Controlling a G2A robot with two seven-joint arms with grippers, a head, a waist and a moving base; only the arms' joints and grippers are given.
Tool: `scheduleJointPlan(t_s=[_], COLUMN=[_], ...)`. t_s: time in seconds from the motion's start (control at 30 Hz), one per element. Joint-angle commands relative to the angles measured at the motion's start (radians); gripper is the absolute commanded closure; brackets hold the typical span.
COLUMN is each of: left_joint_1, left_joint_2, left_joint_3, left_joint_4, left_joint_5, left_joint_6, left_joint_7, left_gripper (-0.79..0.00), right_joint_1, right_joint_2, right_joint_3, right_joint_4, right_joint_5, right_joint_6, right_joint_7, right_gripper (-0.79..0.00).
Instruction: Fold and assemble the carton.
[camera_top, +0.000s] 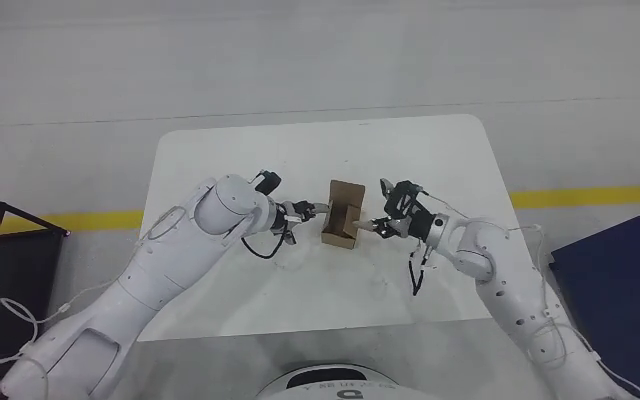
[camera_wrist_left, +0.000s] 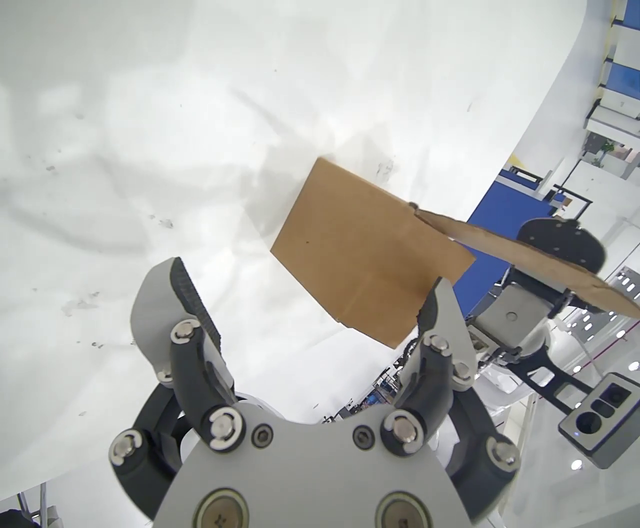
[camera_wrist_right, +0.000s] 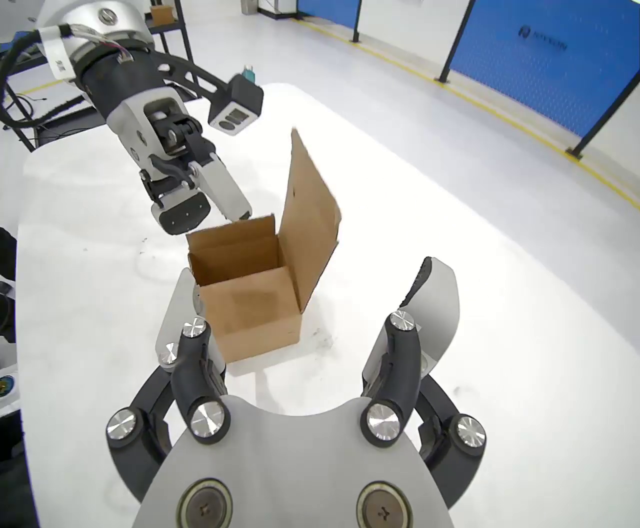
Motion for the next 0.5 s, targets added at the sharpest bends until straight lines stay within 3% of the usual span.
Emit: scheduleJointPlan(t_s=[0.0, 0.1, 0.23, 0.47], left_joint_1=[-0.004, -0.012, -0.032, -0.108], left_joint_2=[-0.002, -0.004, -0.01, -0.046], left_joint_3=[0.007, 0.017, 0.039, 0.136], left_joint_4=[0.007, 0.017, 0.024, 0.049], left_joint_5=[0.007, 0.018, 0.034, 0.073], left_joint_6=[0.001, 0.007, 0.01, 0.012], left_joint_7=[-0.005, -0.017, -0.044, -0.111], left_gripper=[-0.785, -0.785, -0.785, -0.785], right_joint_1=[-0.03, -0.052, -0.052, -0.055], right_joint_2=[0.003, 0.005, 0.002, 0.002], right_joint_3=[0.009, 0.02, 0.026, 0.044], right_joint_4=[-0.034, -0.056, -0.048, -0.027], right_joint_5=[0.047, 0.097, 0.158, 0.178], right_joint_6=[0.011, 0.034, 0.072, 0.101], right_joint_7=[0.069, 0.13, 0.139, 0.137], right_gripper=[-0.372, -0.354, -0.265, -0.271])
